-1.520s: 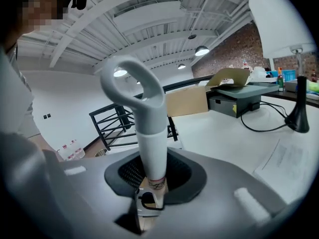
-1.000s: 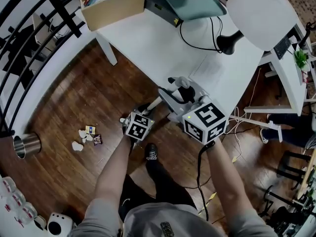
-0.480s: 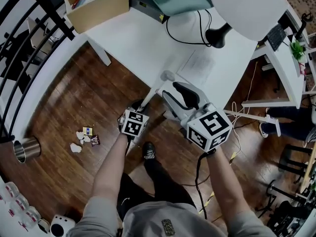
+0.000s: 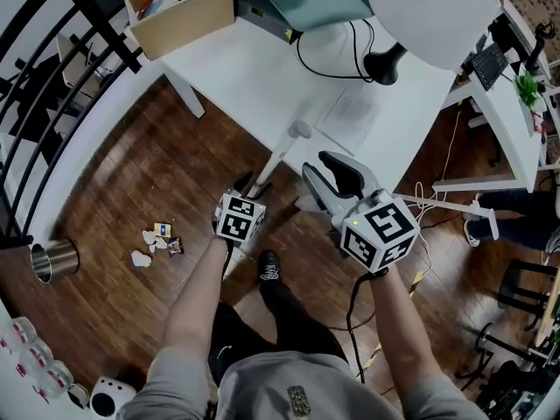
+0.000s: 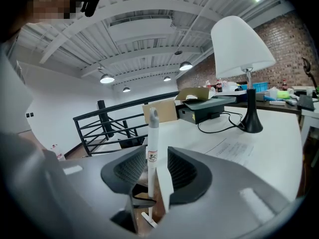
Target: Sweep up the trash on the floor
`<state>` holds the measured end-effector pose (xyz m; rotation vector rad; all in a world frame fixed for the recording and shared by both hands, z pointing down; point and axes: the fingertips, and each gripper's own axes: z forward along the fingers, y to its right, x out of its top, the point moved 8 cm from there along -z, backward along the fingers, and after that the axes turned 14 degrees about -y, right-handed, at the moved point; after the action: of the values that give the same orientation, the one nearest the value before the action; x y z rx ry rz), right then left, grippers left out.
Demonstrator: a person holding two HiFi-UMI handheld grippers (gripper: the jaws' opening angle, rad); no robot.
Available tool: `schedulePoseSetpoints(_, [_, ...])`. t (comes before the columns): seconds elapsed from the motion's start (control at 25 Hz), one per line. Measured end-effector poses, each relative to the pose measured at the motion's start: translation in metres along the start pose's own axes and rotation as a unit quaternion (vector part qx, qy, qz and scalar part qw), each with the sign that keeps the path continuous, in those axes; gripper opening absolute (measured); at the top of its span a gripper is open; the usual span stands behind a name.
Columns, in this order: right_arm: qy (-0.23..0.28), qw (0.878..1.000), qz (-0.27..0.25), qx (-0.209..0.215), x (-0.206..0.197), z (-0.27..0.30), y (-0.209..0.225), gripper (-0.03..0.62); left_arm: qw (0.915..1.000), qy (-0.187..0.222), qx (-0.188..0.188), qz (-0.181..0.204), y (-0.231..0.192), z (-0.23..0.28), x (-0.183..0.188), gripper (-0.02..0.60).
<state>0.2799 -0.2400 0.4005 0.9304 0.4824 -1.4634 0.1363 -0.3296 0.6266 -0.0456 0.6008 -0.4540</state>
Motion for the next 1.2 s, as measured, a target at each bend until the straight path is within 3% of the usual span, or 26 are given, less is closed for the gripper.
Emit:
schedulePoseSetpoints(0.08, [0.006, 1.0, 0.004, -0.003, 0.001, -0.009, -0.008, 0.113, 0.9998, 0.014, 0.003, -0.013, 0.002, -0.023, -0.001, 0.235])
schedulePoseSetpoints(0.2, [0.026, 1.0, 0.012, -0.006, 0.009, -0.021, -0.025, 0.012, 0.9983, 0.046, 0.012, -0.032, 0.006, -0.068, -0.005, 0.235])
schedulePoseSetpoints(0.32, [0.05, 0.998, 0.011, 0.034, 0.022, -0.02, -0.052, 0.0, 0.994, 0.078, 0.039, -0.066, 0.002, -0.119, -0.014, 0.227])
schedulePoseSetpoints(0.36, [0.051, 0.997, 0.003, 0.05, 0.027, -0.017, -0.064, 0.0, 0.9914, 0.088, 0.053, -0.081, -0.001, -0.137, -0.018, 0.185])
schedulePoseSetpoints(0.4, [0.05, 0.996, -0.01, 0.066, 0.031, -0.014, -0.077, 0.0, 0.9882, 0.099, 0.066, -0.096, -0.004, -0.157, -0.022, 0.065])
schedulePoseSetpoints(0.44, [0.047, 0.995, -0.025, 0.082, 0.035, -0.01, -0.092, 0.0, 0.9845, 0.114, 0.077, -0.109, -0.006, -0.178, -0.028, 0.006])
schedulePoseSetpoints(0.56, [0.038, 0.987, -0.082, 0.135, 0.046, 0.003, -0.152, 0.0, 0.9716, 0.158, 0.117, -0.132, -0.009, -0.249, -0.049, 0.006])
schedulePoseSetpoints(0.72, [0.032, 0.969, -0.135, 0.206, 0.059, 0.016, -0.234, 0.0, 0.943, 0.208, 0.193, -0.174, -0.015, -0.34, -0.082, 0.006])
schedulePoseSetpoints(0.92, [0.025, 0.951, -0.171, 0.257, 0.067, 0.017, -0.333, 0.0, 0.9136, 0.242, 0.247, -0.215, -0.013, -0.441, -0.134, 0.006])
schedulePoseSetpoints(1.08, [0.032, 0.934, -0.199, 0.294, 0.07, 0.017, -0.413, 0.0, 0.8973, 0.258, 0.279, -0.226, -0.007, -0.511, -0.179, 0.006])
schedulePoseSetpoints(1.2, [0.035, 0.927, -0.213, 0.306, 0.063, 0.007, -0.462, 0.0, 0.8958, 0.256, 0.282, -0.228, 0.007, -0.546, -0.206, 0.006])
